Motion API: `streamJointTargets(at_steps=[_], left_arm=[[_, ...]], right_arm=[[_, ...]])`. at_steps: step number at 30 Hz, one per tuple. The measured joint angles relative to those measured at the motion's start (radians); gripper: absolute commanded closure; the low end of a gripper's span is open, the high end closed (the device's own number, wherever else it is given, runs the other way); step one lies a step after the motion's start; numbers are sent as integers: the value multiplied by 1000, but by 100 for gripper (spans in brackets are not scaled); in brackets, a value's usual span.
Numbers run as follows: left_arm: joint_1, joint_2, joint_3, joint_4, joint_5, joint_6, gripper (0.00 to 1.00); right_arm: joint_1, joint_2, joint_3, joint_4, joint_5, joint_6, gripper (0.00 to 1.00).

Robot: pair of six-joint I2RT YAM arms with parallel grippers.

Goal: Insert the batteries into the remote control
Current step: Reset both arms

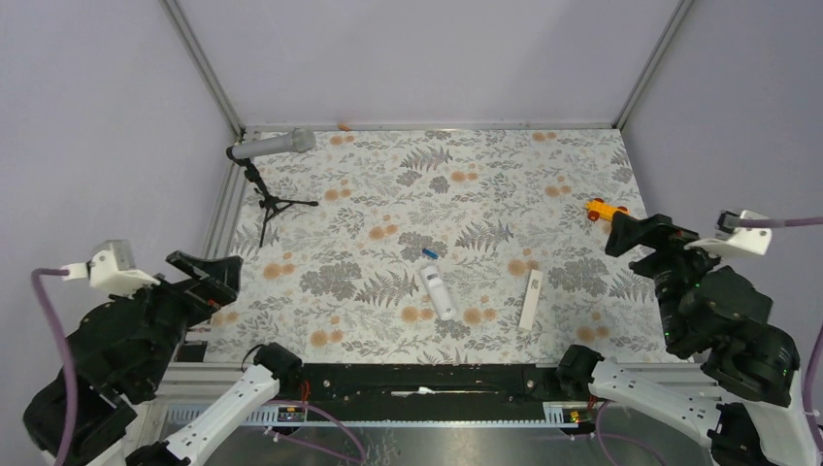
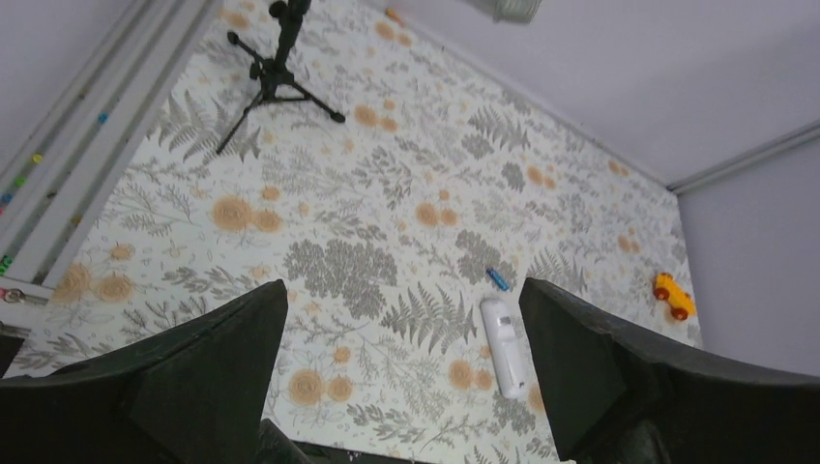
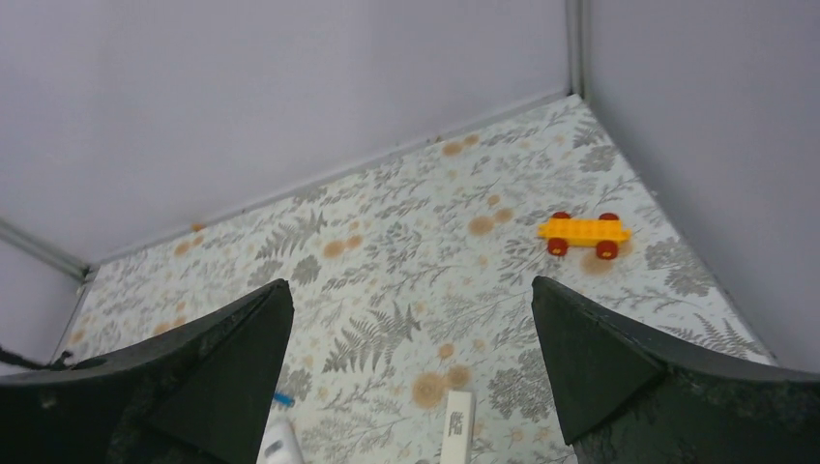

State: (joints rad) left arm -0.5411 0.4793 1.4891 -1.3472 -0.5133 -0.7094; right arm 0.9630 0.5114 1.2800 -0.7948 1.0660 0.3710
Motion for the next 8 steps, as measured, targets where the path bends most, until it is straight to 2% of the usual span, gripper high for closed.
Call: streamJointTargets(at_steps=[4, 8], left_arm=[[0, -1, 81, -5, -37, 27, 1], [0, -7, 101, 0, -60, 46, 1]], right_arm=[[0, -43, 0, 49, 70, -79, 0], [0, -66, 1, 84, 106, -128, 1]])
